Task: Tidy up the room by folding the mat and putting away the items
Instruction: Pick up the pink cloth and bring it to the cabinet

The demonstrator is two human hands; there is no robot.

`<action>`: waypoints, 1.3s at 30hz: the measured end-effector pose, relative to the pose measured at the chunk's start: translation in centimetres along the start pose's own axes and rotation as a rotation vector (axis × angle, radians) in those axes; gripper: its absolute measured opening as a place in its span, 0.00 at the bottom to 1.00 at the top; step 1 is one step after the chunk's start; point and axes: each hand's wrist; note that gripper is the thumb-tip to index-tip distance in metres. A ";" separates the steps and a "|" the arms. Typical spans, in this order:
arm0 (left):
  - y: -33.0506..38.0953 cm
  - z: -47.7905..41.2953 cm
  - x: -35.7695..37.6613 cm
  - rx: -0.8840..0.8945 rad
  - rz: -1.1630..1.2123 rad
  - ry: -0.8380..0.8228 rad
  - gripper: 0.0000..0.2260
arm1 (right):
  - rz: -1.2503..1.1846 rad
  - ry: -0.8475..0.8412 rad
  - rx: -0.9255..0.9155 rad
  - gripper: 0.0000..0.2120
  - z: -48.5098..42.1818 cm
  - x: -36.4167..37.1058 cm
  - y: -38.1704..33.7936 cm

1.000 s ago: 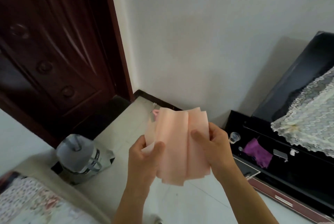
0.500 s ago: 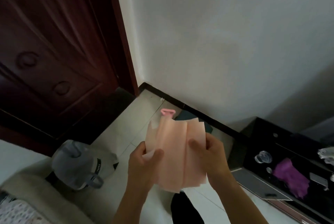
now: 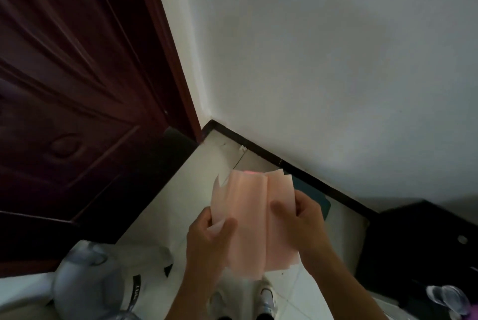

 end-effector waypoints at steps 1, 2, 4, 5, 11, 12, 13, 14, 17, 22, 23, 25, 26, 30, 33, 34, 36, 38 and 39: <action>-0.2 -1.9 0.2 -0.016 -0.008 -0.002 0.14 | 0.009 0.009 0.014 0.05 -1.6 0.9 0.3; -0.4 -3.8 0.5 -0.027 -0.011 -0.003 0.14 | 0.009 0.016 0.030 0.05 -3.1 1.8 0.6; -1.3 -7.6 0.9 -0.040 -0.007 -0.009 0.12 | -0.002 0.033 0.053 0.06 -6.1 3.8 1.4; -1.8 -9.3 1.1 -0.041 -0.020 -0.022 0.11 | 0.000 0.047 0.064 0.06 -7.4 4.8 1.9; -4.7 -19.5 1.9 0.009 -0.103 -0.093 0.10 | -0.025 0.118 0.095 0.06 -15.0 10.4 5.4; -5.5 -21.2 2.2 0.013 -0.122 -0.099 0.11 | -0.027 0.129 0.103 0.05 -16.2 11.1 6.3; -6.5 -22.8 2.8 0.015 -0.143 -0.105 0.11 | -0.022 0.140 0.115 0.04 -17.5 11.7 7.6; -7.7 -24.4 3.4 0.020 -0.158 -0.112 0.11 | -0.019 0.143 0.127 0.04 -18.8 12.3 8.8; -11.3 -27.8 5.5 0.018 -0.202 -0.139 0.10 | 0.005 0.151 0.176 0.02 -22.4 13.5 13.3; -18.9 -33.8 8.5 -0.001 -0.264 -0.120 0.05 | 0.062 0.118 0.200 0.01 -28.3 16.5 21.2; -20.4 -35.0 9.2 -0.004 -0.279 -0.121 0.04 | 0.067 0.114 0.200 0.01 -29.3 17.1 22.8; -23.4 -37.3 10.4 -0.012 -0.298 -0.123 0.04 | 0.065 0.107 0.207 0.02 -31.2 18.3 25.9; -24.9 -38.3 11.0 -0.014 -0.306 -0.128 0.04 | 0.064 0.104 0.213 0.02 -32.0 18.8 27.4; -30.0 -41.7 12.9 -0.026 -0.357 -0.125 0.05 | 0.049 0.111 0.254 0.01 -34.7 20.5 33.0; -32.9 -44.3 14.1 -0.025 -0.411 -0.122 0.05 | 0.031 0.107 0.287 0.03 -36.5 21.3 36.3; -33.8 -45.1 14.6 -0.027 -0.428 -0.124 0.05 | 0.030 0.106 0.299 0.03 -37.2 21.6 37.4; -35.6 -46.8 15.5 -0.020 -0.465 -0.136 0.05 | 0.035 0.104 0.329 0.04 -38.5 22.2 39.3; -37.5 -48.5 16.5 -0.011 -0.499 -0.157 0.05 | 0.044 0.100 0.367 0.06 -39.8 22.9 41.4; -38.4 -49.3 16.9 -0.015 -0.510 -0.170 0.05 | 0.054 0.102 0.386 0.06 -40.4 23.2 42.5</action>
Point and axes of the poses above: each hand's wrist, its own z-axis away from the middle knuckle, its own x-axis out of the palm, y = z × x, and after that the axes turned 4 degrees about -z, right-handed
